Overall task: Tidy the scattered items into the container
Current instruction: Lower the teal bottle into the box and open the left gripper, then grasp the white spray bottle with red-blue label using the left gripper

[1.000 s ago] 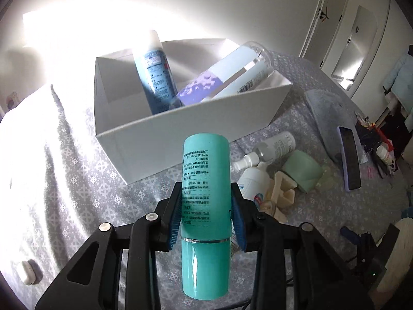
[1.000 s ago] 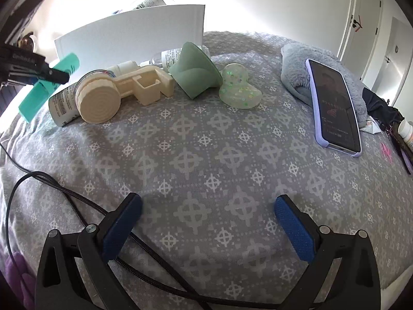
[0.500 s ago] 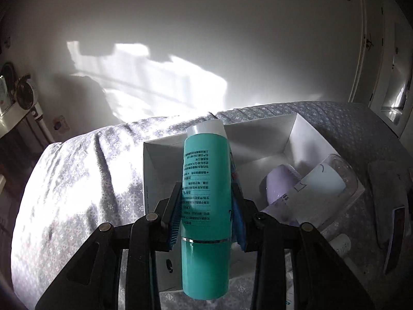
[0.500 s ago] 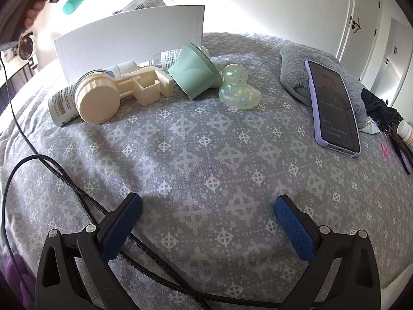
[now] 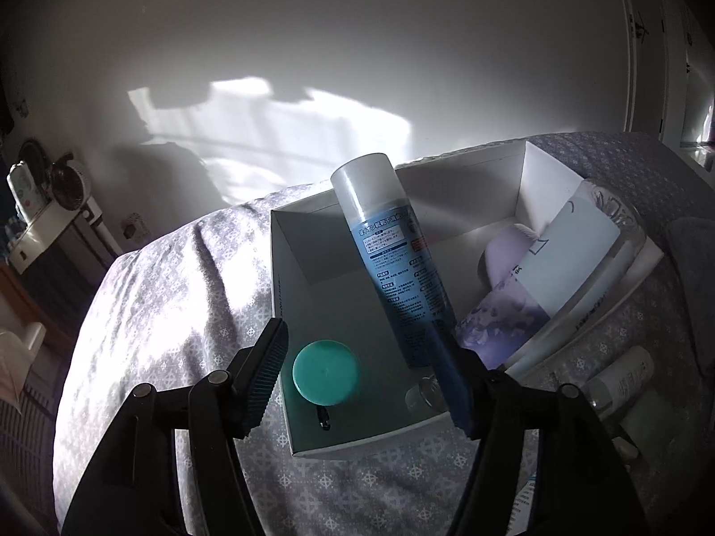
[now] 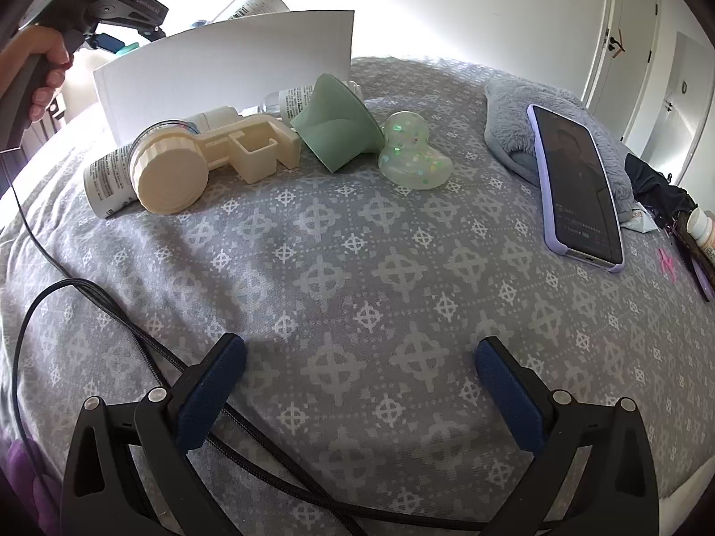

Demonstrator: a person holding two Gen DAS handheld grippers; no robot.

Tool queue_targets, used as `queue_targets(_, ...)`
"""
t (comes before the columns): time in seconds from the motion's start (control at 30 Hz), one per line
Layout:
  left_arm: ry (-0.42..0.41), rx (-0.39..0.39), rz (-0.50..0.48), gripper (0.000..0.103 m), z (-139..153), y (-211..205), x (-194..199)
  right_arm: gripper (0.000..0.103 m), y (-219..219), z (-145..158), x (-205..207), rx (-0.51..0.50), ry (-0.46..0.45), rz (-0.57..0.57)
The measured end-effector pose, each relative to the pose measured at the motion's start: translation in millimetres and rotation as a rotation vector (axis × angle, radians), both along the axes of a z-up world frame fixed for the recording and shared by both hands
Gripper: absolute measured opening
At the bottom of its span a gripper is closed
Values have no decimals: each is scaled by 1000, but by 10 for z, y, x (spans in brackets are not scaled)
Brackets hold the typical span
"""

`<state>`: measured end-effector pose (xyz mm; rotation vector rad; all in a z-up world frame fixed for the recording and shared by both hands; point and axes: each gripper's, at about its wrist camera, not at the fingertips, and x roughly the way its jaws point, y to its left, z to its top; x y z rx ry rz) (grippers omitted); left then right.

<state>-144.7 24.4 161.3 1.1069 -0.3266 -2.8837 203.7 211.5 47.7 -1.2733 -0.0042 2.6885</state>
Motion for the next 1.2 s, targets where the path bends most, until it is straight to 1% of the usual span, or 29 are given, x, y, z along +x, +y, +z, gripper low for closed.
queue_targets(0.03, 7, 1, -2, 66, 32, -7, 32, 103, 2, 1, 5, 0, 0, 0)
queue_targets(0.1, 24, 17, 1, 72, 96, -36, 108, 103, 1, 1, 2, 1, 0, 0)
queue_targets(0.2, 45, 39, 10, 80, 168, -91, 241, 103, -2, 3, -7, 3, -1, 0)
queue_targets(0.27, 49, 56, 17, 83, 187, -132, 342, 103, 2, 3, -1, 2, 0, 0)
queue_targets(0.33, 49, 81, 13, 84, 169, -161, 472, 103, 0, 2, 0, 2, 0, 0)
queue_targets(0.37, 46, 104, -7, 88, 141, -166, 546, 103, 0, 2, -4, 3, -1, 0)
queue_targets(0.4, 37, 132, -50, 97, 93, -159, 627, 103, -1, 2, -5, 3, -1, 0)
queue_targets(0.43, 19, 148, -105, 100, 32, -129, 691, 103, -2, 1, 0, 3, 0, 0)
queue_targets(0.47, -4, 147, -168, 101, -42, -73, 759, 103, -2, 1, -3, 3, 0, 0)
queue_targets(0.57, -118, 65, -322, 101, -327, 174, 860, 103, -5, -1, -3, 3, -1, 0)
queue_targets(0.63, -194, 38, -384, 100, -501, 288, 886, 103, -6, -2, -2, 6, -1, -1)
queue_targets(0.77, -294, -13, -460, 100, -754, 433, 940, 103, 3, -3, -16, 8, -2, -3)
queue_targets(0.83, -336, -40, -483, 99, -870, 495, 934, 103, -1, -3, 6, 8, -1, -3)
queue_targets(0.93, -378, -84, -503, 87, -1020, 607, 885, 103, -3, -4, 6, 9, -1, -4)
queue_targets(1.0, -414, -87, -510, 68, -1104, 689, 799, 103, 5, -5, 10, 10, -1, -6)
queue_targets(1.03, -428, -77, -511, 66, -1128, 730, 744, 103, 8, -5, 8, 12, -1, -7)
queue_targets(1.13, -433, -67, -510, 66, -1128, 866, 591, 103, 9, -7, 2, 13, -1, -7)
queue_targets(1.2, -445, -53, -512, 58, -1126, 938, 525, 103, 12, -8, 1, 12, -1, -6)
